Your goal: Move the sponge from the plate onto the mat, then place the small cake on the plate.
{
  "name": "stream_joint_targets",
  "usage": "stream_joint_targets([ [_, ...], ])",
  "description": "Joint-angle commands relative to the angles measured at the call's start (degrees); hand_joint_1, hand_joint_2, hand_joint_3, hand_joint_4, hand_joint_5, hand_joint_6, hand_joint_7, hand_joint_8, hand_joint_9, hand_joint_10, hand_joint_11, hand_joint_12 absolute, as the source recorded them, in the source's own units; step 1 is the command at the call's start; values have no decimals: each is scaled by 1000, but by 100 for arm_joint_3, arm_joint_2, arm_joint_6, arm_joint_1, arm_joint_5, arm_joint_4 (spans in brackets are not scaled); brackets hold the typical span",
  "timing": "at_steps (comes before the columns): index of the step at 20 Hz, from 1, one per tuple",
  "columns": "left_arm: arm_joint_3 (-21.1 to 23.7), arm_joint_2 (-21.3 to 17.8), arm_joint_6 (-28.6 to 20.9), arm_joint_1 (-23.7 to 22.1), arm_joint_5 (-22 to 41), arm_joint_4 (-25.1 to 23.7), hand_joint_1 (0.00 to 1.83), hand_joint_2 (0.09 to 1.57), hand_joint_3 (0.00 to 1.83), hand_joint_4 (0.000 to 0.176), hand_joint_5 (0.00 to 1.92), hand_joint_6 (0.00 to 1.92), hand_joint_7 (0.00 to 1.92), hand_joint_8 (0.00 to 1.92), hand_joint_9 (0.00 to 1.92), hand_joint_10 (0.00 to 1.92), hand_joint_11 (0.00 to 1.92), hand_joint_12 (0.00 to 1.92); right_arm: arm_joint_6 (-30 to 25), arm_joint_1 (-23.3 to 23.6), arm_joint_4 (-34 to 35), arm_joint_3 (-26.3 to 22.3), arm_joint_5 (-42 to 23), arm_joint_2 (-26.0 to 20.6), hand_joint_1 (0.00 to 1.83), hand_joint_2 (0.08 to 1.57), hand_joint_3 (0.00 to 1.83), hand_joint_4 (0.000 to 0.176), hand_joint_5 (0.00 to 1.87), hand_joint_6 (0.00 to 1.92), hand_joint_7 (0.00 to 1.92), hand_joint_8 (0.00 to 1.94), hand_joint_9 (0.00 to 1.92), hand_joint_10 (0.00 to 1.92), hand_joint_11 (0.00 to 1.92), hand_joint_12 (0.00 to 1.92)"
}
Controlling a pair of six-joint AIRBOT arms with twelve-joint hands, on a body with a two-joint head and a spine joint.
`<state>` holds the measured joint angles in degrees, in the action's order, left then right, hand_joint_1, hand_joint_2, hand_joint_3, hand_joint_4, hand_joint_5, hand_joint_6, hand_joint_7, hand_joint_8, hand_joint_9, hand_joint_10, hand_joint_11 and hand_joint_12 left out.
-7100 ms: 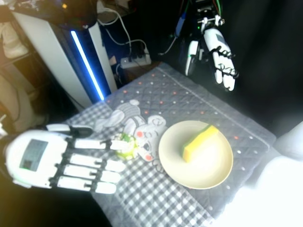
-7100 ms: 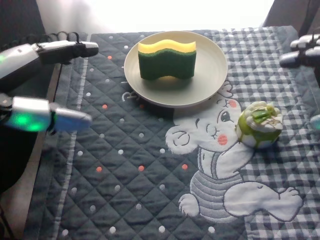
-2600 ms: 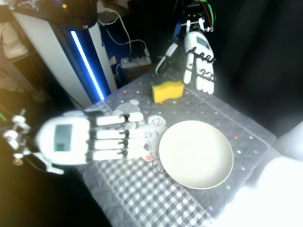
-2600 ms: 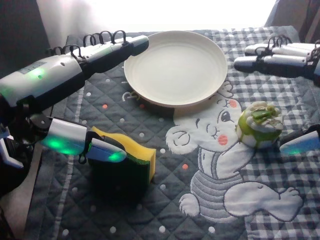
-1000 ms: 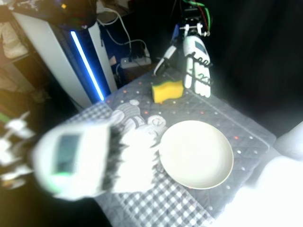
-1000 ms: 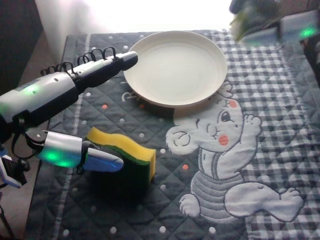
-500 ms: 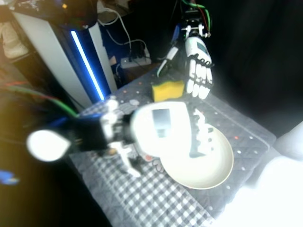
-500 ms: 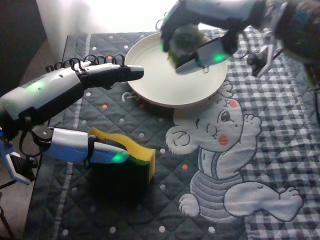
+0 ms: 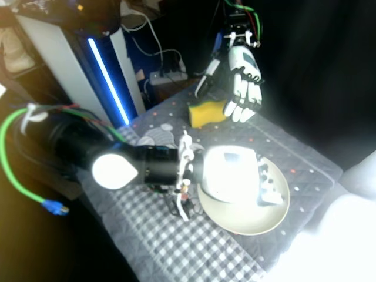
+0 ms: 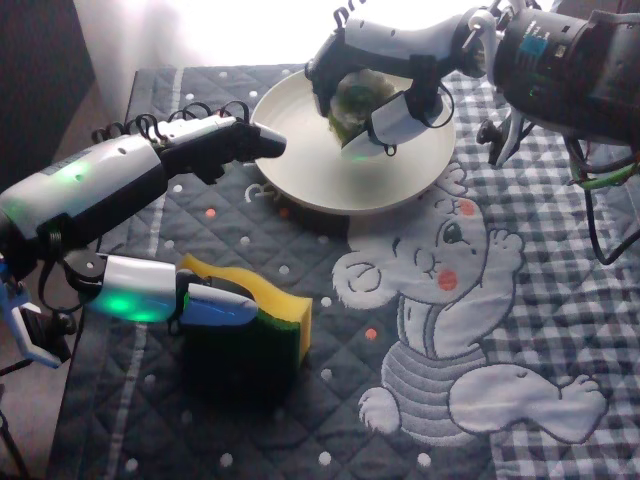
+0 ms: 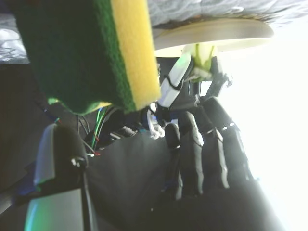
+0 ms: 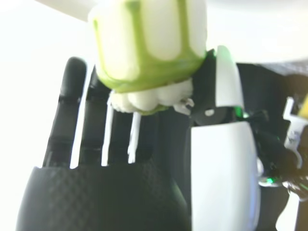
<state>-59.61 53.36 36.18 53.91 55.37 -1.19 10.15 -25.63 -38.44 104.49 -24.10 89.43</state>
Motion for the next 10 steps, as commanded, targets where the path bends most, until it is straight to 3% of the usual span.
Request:
stream_joint_targets([
  [1, -27, 22, -59, -71, 665, 62, 933, 849, 0, 0, 174, 295, 267, 2, 82, 394, 0, 1260, -37, 82, 194, 14, -504, 3, 1028, 1063, 0, 111, 437, 109, 419, 126, 438, 214, 124, 1084],
  [2, -29, 31, -59, -70, 656, 62, 929, 843, 0, 5, 182, 211, 228, 0, 79, 353, 0, 1294, -37, 82, 197, 16, -504, 3, 970, 1027, 0, 115, 333, 21, 346, 27, 386, 70, 65, 967],
  [3, -32, 42, -59, -73, 654, 58, 928, 834, 0, 17, 194, 146, 205, 2, 81, 317, 0, 1290, -38, 82, 200, 15, -503, 3, 968, 1033, 3, 112, 295, 4, 333, 8, 393, 45, 92, 961],
  [4, -31, 43, -59, -73, 671, 58, 920, 827, 0, 25, 184, 87, 176, 0, 77, 249, 0, 1268, -38, 82, 201, 10, -504, 3, 942, 1020, 0, 141, 238, 0, 284, 1, 284, 8, 18, 893],
  [5, -28, 42, -59, -71, 684, 58, 917, 821, 0, 45, 165, 57, 144, 3, 60, 199, 0, 1193, -41, 82, 201, -11, -506, 3, 932, 1008, 0, 152, 205, 1, 258, 2, 252, 3, 3, 825],
  [7, -22, 41, -59, -63, 705, 58, 830, 790, 0, 76, 43, 1, 7, 0, 3, 6, 0, 713, -48, 82, 201, -94, -522, 2, 919, 961, 0, 154, 64, 4, 176, 0, 149, 1, 0, 308],
  [8, -10, 39, -59, -53, 725, 60, 830, 790, 0, 76, 43, 1, 7, 0, 3, 6, 0, 713, -48, 82, 197, -141, -551, 2, 919, 961, 0, 154, 64, 4, 176, 0, 149, 1, 0, 308],
  [10, 26, 8, -59, -18, 781, 72, 787, 780, 0, 123, 1, 0, 0, 0, 0, 0, 0, 407, -112, 82, 198, -244, -660, -103, 899, 946, 0, 172, 23, 0, 152, 1, 141, 0, 0, 339],
])
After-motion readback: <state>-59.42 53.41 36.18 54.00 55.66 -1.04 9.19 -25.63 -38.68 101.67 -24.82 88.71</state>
